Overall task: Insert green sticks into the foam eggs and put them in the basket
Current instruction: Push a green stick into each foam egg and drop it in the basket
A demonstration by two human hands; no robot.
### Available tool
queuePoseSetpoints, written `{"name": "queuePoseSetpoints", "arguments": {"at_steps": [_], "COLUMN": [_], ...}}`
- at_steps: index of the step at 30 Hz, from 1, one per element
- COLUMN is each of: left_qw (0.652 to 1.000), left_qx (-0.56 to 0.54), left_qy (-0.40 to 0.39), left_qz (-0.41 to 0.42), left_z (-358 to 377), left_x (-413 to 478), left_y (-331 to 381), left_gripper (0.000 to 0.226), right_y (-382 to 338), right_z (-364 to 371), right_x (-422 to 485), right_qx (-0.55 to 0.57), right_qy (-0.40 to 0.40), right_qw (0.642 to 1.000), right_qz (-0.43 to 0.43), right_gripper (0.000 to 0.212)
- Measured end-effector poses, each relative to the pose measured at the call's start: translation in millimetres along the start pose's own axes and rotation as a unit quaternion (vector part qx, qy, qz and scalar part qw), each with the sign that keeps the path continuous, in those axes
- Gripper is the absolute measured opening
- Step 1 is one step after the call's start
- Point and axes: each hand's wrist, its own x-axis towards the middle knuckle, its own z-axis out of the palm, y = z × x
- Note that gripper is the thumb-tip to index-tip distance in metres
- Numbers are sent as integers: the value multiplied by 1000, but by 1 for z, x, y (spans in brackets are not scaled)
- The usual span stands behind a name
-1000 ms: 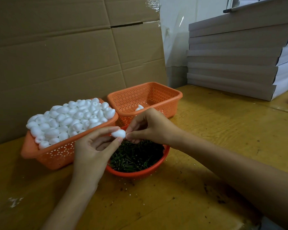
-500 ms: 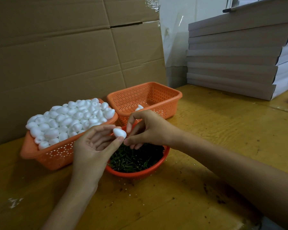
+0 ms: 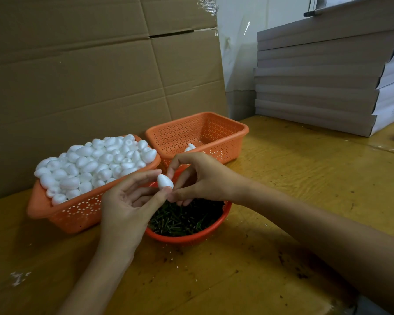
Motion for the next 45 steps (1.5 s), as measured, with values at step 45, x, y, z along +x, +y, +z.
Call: {"name": "queuePoseSetpoints", "arguments": {"at_steps": [45], "left_qw": [999], "left_qx": [-8], "left_qy": [31], "left_qz": [-18], "left_z": [-2], "left_x": [1], "left_y": [-8], "left_gripper": [31], "right_y": [1], "right_z": [-1], "right_x": [2], "right_qx": [2], "right_qy": [39], "right_qw": [999], "right_qz": [-28], "right_gripper": [24]}}
